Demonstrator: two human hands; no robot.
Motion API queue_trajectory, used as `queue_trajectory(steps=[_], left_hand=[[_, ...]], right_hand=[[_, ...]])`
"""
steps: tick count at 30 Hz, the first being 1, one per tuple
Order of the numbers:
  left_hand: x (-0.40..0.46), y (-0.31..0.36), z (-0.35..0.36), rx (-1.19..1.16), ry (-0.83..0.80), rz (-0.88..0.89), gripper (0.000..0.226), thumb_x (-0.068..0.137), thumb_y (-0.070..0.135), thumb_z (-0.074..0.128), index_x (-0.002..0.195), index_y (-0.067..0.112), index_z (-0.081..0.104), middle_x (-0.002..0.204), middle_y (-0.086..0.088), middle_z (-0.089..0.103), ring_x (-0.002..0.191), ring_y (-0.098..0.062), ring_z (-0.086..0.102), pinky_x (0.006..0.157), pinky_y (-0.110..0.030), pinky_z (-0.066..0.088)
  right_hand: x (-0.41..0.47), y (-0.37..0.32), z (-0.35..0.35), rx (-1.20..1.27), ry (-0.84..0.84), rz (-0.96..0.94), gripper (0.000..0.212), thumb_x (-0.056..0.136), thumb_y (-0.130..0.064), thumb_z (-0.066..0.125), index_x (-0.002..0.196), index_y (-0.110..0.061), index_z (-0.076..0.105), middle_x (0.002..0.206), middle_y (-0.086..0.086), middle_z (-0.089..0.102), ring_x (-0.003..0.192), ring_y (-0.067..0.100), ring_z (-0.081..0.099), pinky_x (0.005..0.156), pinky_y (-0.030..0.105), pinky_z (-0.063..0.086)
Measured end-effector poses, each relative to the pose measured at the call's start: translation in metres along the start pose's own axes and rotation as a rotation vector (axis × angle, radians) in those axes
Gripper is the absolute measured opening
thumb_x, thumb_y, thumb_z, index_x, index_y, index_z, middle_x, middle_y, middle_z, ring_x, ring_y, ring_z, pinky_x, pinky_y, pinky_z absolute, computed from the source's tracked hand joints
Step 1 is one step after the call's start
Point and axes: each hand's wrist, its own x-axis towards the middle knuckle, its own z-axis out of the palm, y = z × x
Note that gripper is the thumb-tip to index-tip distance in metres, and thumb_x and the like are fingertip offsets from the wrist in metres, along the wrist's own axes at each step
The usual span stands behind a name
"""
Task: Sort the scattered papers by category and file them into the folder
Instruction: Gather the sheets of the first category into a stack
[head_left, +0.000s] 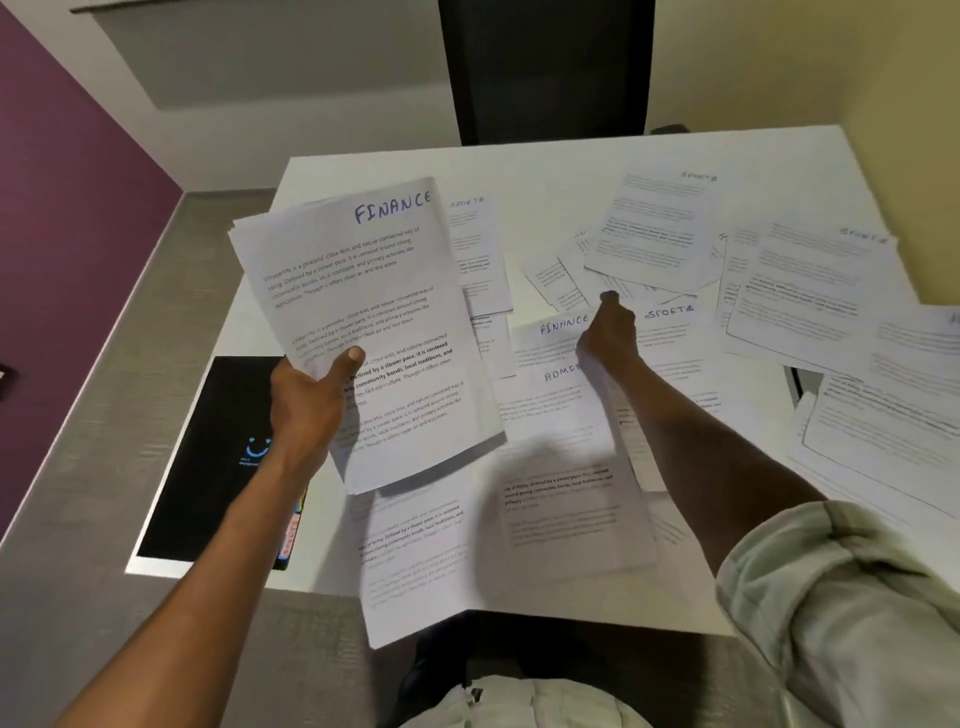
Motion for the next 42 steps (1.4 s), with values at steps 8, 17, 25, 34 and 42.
queue_trajectory(steps=[8,17,25,34,42], left_hand=[[-0.006,0.027,0.011,-0.063,0.031,0.043,0.040,0.090,0.022,0.073,0.126,0.013,0.060,0.115,0.003,0.066,0.098,-0.015,0.063,0.069,-0.015,0.047],[0.013,0.047,0.021,-0.032,0.051,0.127,0.044,0.092,0.021,0.070,0.132,0.011,0.055,0.126,-0.003,0.063,0.107,-0.022,0.060,0.088,-0.033,0.054],[0.030,0.083,0.031,0.000,0.090,0.159,0.042,0.092,0.023,0.069,0.129,0.006,0.057,0.125,-0.011,0.064,0.112,-0.033,0.062,0.086,-0.034,0.051],[0.004,0.095,0.067,-0.074,-0.442,0.070,0.036,0.082,0.024,0.081,0.115,0.015,0.070,0.102,0.000,0.076,0.096,-0.020,0.072,0.089,-0.035,0.055],[-0.030,0.069,0.086,-0.062,-0.673,-0.183,0.013,0.090,0.007,0.067,0.100,0.001,0.072,0.094,-0.018,0.073,0.080,-0.027,0.067,0.072,-0.033,0.055]], right_hand=[[-0.016,-0.044,-0.085,0.121,0.317,-0.198,0.017,0.082,-0.013,0.060,0.067,-0.007,0.056,0.062,0.004,0.055,0.059,0.023,0.053,0.057,0.026,0.037],[-0.068,-0.092,-0.156,-0.123,0.464,-0.622,0.015,0.096,-0.028,0.057,0.104,-0.016,0.061,0.095,0.004,0.069,0.071,0.010,0.051,0.055,0.010,0.028],[-0.120,-0.142,-0.226,0.085,0.518,-1.023,0.030,0.091,-0.039,0.053,0.104,-0.013,0.061,0.096,-0.003,0.064,0.081,0.006,0.056,0.070,0.006,0.040],[-0.109,-0.183,-0.249,0.179,0.332,-0.777,0.013,0.093,-0.010,0.056,0.083,-0.017,0.059,0.079,-0.005,0.059,0.066,0.000,0.048,0.049,0.002,0.031],[-0.082,-0.148,-0.198,0.059,0.193,-0.405,0.009,0.096,-0.018,0.059,0.100,-0.010,0.060,0.102,0.005,0.063,0.084,0.018,0.056,0.061,0.020,0.037]])
